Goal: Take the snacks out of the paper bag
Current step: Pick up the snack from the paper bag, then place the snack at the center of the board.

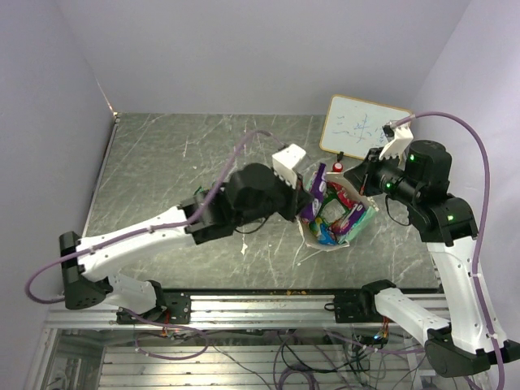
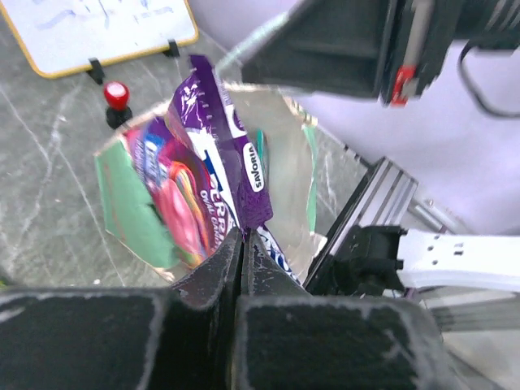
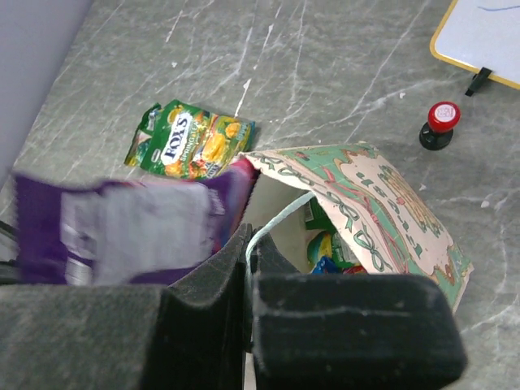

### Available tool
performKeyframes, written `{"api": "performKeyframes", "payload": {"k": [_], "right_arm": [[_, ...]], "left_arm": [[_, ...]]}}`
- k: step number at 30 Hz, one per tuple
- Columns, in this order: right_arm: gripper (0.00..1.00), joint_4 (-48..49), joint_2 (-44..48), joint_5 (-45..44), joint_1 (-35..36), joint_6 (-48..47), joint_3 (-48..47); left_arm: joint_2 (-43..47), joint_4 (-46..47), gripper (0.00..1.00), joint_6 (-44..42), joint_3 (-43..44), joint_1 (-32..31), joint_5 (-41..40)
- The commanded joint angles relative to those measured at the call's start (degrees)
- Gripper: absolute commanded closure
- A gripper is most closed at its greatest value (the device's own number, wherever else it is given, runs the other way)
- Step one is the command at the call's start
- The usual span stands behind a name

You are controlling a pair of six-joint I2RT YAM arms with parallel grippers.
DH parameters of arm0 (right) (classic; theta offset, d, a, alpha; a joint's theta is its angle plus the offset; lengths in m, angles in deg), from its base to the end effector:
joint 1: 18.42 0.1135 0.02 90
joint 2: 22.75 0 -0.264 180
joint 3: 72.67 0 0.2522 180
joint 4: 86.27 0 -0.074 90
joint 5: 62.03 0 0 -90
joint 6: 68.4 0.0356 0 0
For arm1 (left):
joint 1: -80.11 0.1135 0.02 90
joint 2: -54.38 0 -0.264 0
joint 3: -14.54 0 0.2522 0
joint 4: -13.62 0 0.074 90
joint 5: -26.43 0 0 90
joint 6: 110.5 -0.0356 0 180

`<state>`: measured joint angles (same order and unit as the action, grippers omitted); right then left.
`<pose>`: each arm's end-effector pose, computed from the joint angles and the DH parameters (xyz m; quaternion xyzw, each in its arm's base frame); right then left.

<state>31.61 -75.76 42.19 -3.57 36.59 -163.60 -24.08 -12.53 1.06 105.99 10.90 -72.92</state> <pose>0.1515 0.0492 0.4349 -0.0662 0.8332 0.2392 0.4941 0.1187 -0.2964 0.4040 0.2691 0.7348 -0.3960 0.4805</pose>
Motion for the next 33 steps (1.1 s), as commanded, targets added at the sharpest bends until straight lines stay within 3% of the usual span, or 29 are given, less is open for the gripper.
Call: {"api": "performKeyframes", "payload": {"k": [1,7,14,17,22,33], "right_arm": [[1.00,3.44,0.41,-1.11,0.29,-0.82,0.22],[1.00,3.49,0.69,-2.35,0.28,-0.97,0.91],[1.00,1.89,0.81,-3.06,0.33,-0.72,0.07],[1.00,0.97,1.00,-2.84,0.29,-0.70,0.29],[1.00,0.30,1.08,-3.46,0.30,-0.90,-1.16],[1.00,0.45,0.49,-2.94,0.27,-0.58,-3.03]], "left_arm": [[5.03,-8.90,0.93,2.32,8.08,2.23,-1.05],[9.91,-20.26,0.93,1.43,16.39,7.36,-7.29],[8.38,-32.23,0.93,1.93,24.19,13.37,-19.30],[8.24,-37.11,0.93,5.42,21.06,14.89,-25.03],[7.60,-36.43,0.93,5.97,14.04,20.66,-23.38],[-0.07,-31.96,0.93,-4.97,2.92,28.66,-24.23]]}}
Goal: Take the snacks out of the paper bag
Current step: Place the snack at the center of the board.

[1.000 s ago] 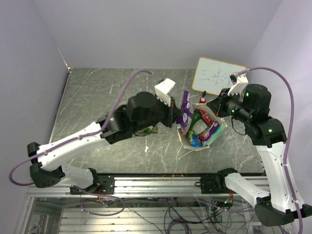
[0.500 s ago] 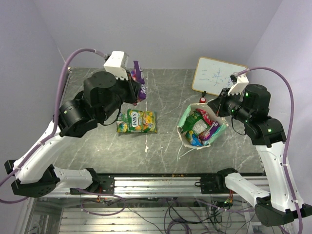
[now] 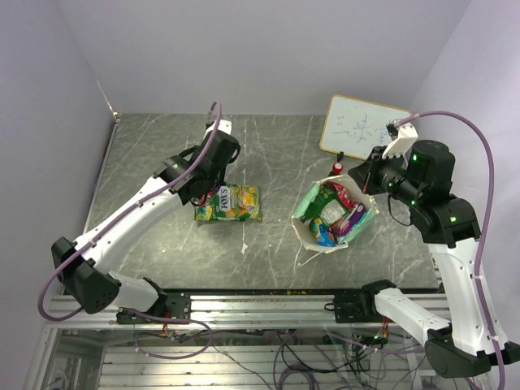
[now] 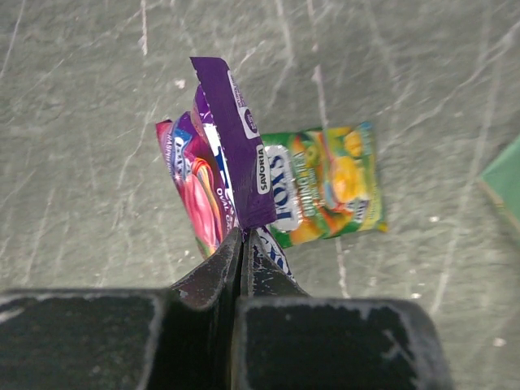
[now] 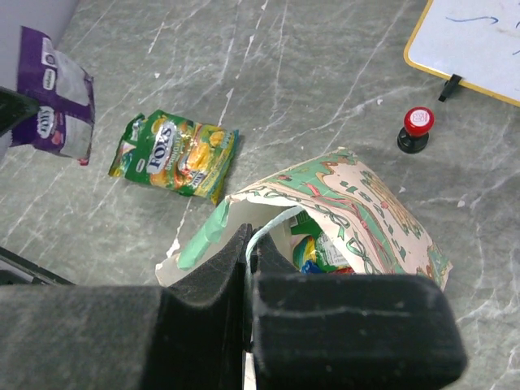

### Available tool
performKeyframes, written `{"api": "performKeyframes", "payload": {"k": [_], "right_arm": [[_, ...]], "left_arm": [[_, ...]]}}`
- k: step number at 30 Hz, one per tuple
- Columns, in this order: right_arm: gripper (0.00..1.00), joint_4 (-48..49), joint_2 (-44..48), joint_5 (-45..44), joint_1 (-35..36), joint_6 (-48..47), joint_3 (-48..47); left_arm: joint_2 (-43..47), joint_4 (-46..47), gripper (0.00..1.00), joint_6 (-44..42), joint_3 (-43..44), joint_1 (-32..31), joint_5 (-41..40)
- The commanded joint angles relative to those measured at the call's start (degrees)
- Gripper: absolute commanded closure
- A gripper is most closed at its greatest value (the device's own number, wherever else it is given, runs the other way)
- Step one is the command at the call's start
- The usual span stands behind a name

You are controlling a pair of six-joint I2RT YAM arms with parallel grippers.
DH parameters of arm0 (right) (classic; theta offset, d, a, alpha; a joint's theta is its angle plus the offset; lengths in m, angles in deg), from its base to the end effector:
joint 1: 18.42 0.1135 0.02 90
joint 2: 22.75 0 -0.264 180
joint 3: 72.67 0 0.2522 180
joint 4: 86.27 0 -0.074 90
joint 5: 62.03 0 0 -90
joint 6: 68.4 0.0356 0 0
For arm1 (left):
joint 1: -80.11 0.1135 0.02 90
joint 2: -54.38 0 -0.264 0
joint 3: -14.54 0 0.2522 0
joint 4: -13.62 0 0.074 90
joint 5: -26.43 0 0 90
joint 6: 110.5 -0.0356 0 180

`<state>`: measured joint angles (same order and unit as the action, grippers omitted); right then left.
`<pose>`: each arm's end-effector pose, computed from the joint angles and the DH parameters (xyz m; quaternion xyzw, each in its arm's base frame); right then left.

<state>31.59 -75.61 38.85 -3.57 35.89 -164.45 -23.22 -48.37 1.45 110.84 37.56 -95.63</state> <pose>0.1500 0.0467 0.4394 -0.0562 0.8309 0.2144 0.5103 0.2176 -0.1741 0.3808 0.0501 0.8877 0.0111 0.4575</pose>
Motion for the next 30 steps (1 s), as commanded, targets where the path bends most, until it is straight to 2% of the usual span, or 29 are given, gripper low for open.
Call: {"api": "performKeyframes", "payload": {"k": [1,6,12,17,24,26,30], "right_arm": [[1.00,0.37,0.35,0.24,0.28,0.13,-2.29],[1.00,-0.24,1.10,-0.87,0.27,-0.02,-2.88],[1.00,-0.38,0.43,-0.66,0.25,-0.22,-3.37],[1.00,0.49,-0.36,-0.09,0.30,-0.14,-3.57],[1.00,2.33,-0.88,-0.46,0.27,-0.11,-3.81],[1.00,1.11,-1.61,-0.32,0.32,-0.34,-4.53],[1.00,0.05,-1.72,0.94,0.34,-1.95,-3.38]], "left_arm": [[-1.57,3.99,0.93,-6.36,-2.76,2.56,-1.24],[-6.22,5.74,0.93,-9.01,-5.86,3.61,1.49],[-15.43,13.39,0.93,-8.35,-7.60,3.66,11.90],[-24.49,14.37,0.93,-6.76,-3.86,3.63,20.79],[-31.87,13.22,0.92,-6.28,-0.74,3.66,21.10],[-32.82,11.33,0.83,-5.01,1.26,3.71,21.34],[-30.11,11.09,0.56,-3.17,1.61,3.71,25.08]]}}
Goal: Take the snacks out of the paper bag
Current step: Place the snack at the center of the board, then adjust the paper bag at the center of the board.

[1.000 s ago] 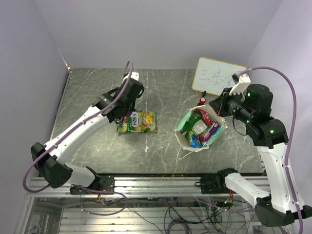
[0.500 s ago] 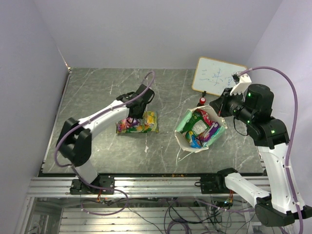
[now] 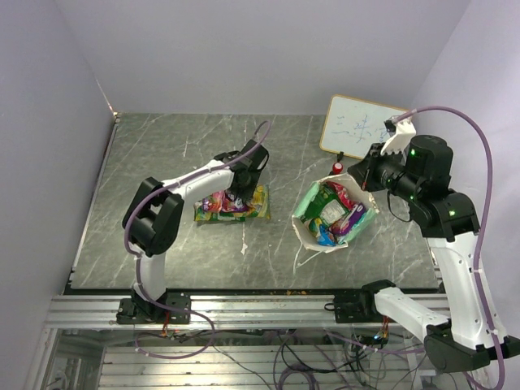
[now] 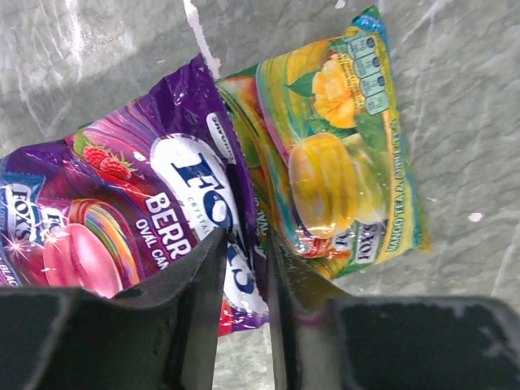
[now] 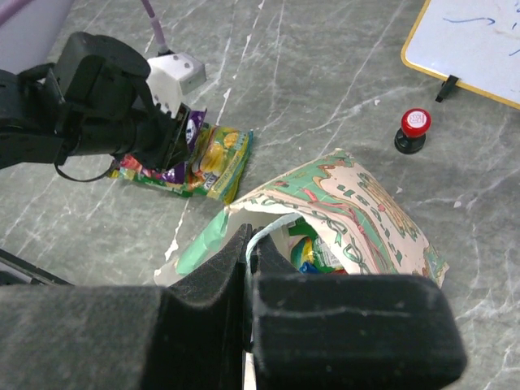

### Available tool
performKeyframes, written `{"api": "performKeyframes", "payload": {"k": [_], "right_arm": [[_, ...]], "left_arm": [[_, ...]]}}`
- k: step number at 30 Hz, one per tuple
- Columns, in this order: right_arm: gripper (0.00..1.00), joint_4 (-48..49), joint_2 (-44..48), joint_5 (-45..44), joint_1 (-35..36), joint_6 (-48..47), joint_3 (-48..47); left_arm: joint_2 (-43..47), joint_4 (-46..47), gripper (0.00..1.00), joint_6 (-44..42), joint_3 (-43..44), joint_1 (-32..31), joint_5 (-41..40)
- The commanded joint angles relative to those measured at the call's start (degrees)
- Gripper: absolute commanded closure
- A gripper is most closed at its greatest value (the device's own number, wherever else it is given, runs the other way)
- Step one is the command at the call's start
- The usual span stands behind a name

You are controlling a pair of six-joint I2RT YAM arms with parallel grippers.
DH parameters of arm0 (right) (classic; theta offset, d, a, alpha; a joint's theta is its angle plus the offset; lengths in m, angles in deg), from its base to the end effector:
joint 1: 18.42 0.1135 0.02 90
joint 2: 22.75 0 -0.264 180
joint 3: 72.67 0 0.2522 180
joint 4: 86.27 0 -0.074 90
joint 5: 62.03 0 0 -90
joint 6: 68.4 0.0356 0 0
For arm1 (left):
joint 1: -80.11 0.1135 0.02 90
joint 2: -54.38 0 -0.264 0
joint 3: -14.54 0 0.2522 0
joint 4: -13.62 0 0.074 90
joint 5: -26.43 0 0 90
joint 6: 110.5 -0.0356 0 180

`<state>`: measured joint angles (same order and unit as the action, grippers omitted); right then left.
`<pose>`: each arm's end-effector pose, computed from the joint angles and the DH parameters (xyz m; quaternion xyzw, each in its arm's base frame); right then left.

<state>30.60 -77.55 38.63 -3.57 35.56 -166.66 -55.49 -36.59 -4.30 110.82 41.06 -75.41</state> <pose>0.1558 0.0481 0.4444 -0.0571 0.8343 0.2104 0.5063 0.3175 -0.2482 0.2049 0.1690 0.9542 -0.0155 0.2463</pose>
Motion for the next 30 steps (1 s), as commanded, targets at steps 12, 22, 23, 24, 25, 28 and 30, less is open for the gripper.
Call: {"api": "performKeyframes", "payload": {"k": [12,22,23,24,25,28,30], "right_arm": [[1.00,3.15,-2.91,4.97,0.27,-3.35,-1.66],[1.00,1.82,-0.46,11.65,0.27,-3.27,-0.37],[1.00,0.86,-0.44,11.48,0.29,-3.81,-1.24],[1.00,-0.14,-0.66,10.41,0.33,-4.23,-2.42],[1.00,-1.18,-0.93,8.91,0.30,-4.72,-3.67],[1.00,-3.08,-1.59,1.86,0.27,-7.09,-7.10],[1.00,-2.19,-1.71,-2.21,0.30,-9.15,-7.88]], "left_arm": [[24.88,-1.78,0.12,7.28,-6.23,0.20,9.00],[39.41,10.94,0.14,18.98,-13.36,0.03,20.51],[39.62,11.80,0.14,19.95,-13.81,0.03,20.98],[39.75,12.36,0.15,20.79,-13.96,0.00,21.44],[39.64,13.21,0.15,21.48,-13.99,-0.01,22.17],[39.70,15.63,0.16,22.35,-13.30,-0.37,24.19],[40.01,15.81,0.16,22.44,-12.58,-0.79,23.88]]}}
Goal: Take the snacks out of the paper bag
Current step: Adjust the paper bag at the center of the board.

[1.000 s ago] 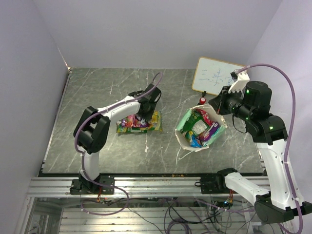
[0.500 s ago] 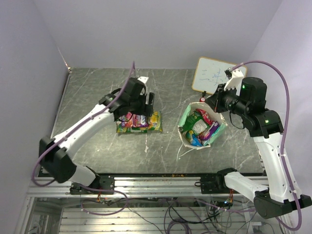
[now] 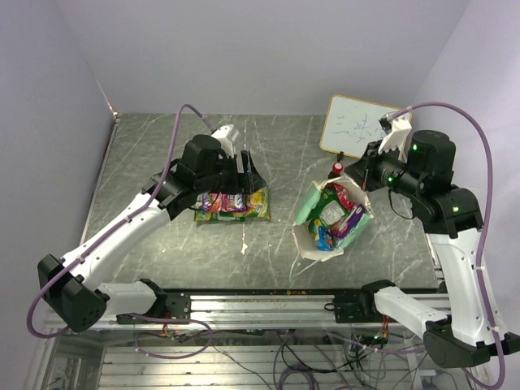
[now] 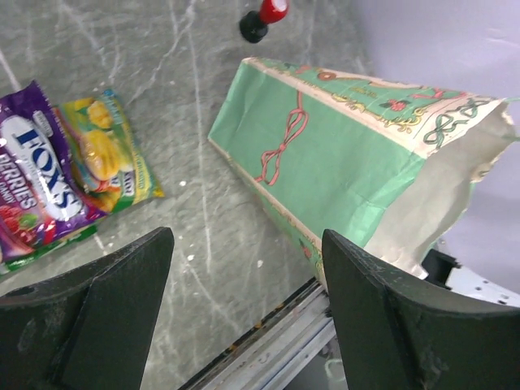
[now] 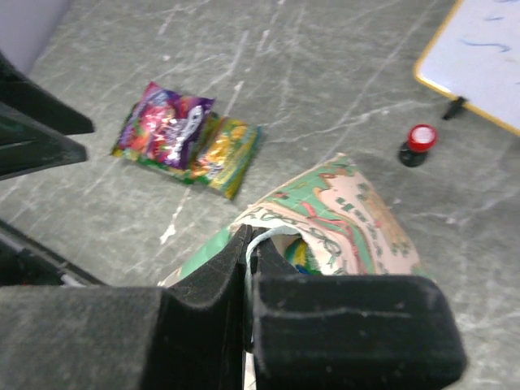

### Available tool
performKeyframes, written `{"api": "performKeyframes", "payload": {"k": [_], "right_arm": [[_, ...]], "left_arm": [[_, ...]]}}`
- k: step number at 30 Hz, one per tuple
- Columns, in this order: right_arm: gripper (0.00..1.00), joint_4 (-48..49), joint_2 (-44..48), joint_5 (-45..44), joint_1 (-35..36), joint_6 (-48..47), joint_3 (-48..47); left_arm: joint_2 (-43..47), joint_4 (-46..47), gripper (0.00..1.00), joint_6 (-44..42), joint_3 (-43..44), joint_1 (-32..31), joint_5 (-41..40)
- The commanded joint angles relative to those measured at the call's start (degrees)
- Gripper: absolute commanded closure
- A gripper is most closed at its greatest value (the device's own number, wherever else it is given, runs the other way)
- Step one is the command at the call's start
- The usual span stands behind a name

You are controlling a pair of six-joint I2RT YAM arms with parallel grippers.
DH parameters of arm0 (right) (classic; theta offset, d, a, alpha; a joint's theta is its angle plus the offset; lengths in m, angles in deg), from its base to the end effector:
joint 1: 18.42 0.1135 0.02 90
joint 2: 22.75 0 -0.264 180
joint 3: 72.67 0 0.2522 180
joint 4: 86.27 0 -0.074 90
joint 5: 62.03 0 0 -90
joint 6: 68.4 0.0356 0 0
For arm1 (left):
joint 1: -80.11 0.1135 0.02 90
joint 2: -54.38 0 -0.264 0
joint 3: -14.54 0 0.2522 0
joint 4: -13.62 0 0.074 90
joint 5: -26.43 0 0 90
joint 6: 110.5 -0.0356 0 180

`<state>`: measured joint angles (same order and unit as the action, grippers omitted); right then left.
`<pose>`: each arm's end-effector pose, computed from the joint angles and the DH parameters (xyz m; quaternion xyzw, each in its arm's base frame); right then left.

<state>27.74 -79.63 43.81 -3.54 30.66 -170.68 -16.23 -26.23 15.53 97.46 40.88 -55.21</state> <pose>0.1559 0.0515 0.4550 -0.1165 0.8299 0.2242 0.4975 0.2102 -0.1783 0.3658 0.0616 0.8514 -0.3651 0.3715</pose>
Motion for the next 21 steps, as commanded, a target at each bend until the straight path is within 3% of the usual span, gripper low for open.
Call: {"api": "performKeyframes", "payload": {"k": [1,7,21], "right_arm": [[1.00,1.47,0.12,-9.24,0.27,-5.42,-4.33],[1.00,4.34,-3.85,-18.85,0.26,-13.30,-9.66],[1.00,4.62,-7.92,-24.03,3.74,-25.82,-14.20]], "left_arm": [[0.92,5.54,0.16,2.76,0.80,-0.65,3.53],[1.77,5.96,0.16,3.12,1.04,-0.73,4.91],[6.17,0.82,0.15,1.63,0.63,-0.85,5.07]]}}
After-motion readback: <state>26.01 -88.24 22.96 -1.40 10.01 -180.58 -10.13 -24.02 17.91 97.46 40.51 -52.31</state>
